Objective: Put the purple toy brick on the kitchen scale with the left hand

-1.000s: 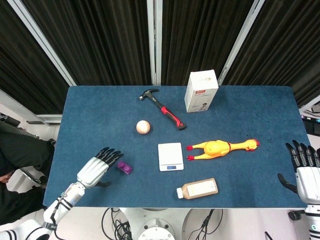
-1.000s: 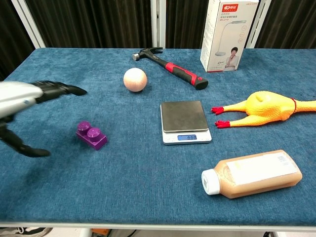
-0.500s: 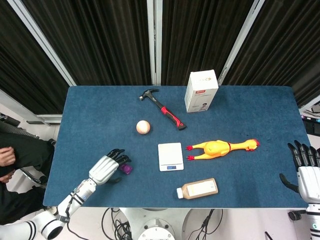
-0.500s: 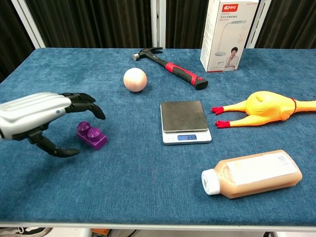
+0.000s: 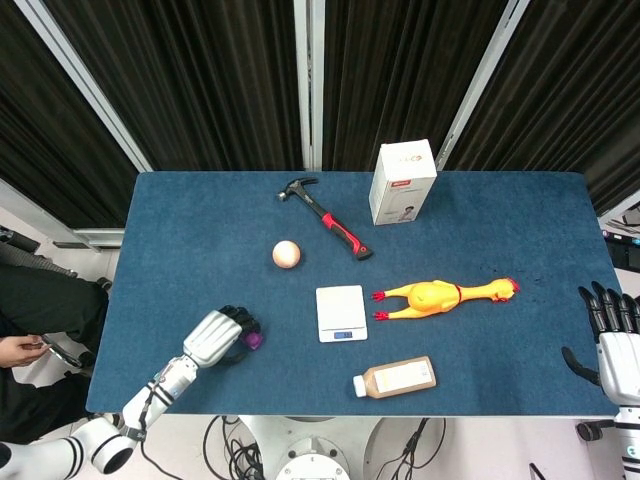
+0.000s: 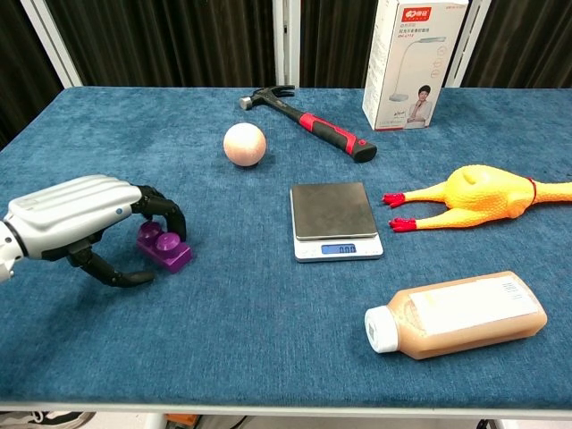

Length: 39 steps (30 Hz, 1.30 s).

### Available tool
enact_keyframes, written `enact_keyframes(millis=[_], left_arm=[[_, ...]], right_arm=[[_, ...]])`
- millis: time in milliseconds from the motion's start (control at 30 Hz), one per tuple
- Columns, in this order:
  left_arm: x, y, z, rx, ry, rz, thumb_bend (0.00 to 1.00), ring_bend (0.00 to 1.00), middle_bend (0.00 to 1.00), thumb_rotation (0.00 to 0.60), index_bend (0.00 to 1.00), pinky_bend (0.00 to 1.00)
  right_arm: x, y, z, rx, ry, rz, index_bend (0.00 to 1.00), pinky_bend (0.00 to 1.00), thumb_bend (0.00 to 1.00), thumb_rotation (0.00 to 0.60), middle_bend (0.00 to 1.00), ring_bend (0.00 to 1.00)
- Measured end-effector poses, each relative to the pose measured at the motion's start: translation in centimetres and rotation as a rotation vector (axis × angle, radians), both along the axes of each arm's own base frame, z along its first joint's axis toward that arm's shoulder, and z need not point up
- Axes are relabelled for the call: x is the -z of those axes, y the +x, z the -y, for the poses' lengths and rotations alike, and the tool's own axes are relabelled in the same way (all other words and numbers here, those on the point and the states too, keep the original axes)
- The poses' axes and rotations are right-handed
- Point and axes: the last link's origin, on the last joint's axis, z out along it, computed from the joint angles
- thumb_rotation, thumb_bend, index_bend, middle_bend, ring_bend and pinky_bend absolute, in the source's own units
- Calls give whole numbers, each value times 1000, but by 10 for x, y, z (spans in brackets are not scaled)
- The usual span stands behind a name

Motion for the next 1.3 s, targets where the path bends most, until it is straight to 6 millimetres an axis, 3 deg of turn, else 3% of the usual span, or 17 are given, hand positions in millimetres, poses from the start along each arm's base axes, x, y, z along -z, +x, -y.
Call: enact_keyframes(millis=[167, 367, 567, 733, 900, 1300], left_arm=[[1, 0, 0, 7, 20, 5, 285, 412, 522, 600, 517, 475], [-2, 5, -6, 19, 50, 30, 287, 433, 546, 600, 546, 494], [-7, 24, -23, 40, 63, 56, 289, 437, 550, 600, 551, 497], [-4, 54, -41, 52, 22, 108, 289, 448, 561, 600, 562, 509], [12, 91, -53, 90, -27, 179, 288, 451, 564, 600, 560, 512], [62, 124, -72, 109, -81, 219, 290, 451, 564, 600, 560, 512]], right_arm=[[0, -2, 0, 0, 3, 1, 0, 0, 169, 600, 0, 0], [-3, -3, -1, 3, -7, 2, 0, 0, 170, 600, 0, 0], [-4, -1, -2, -10, -13, 7, 0, 0, 172, 600, 0, 0], [-7, 5, -6, -39, -28, 34, 0, 0, 173, 600, 0, 0], [-15, 8, -12, -57, -69, 24, 0, 0, 201, 600, 0, 0], [-21, 10, -22, -60, -93, 15, 0, 0, 204, 600, 0, 0]])
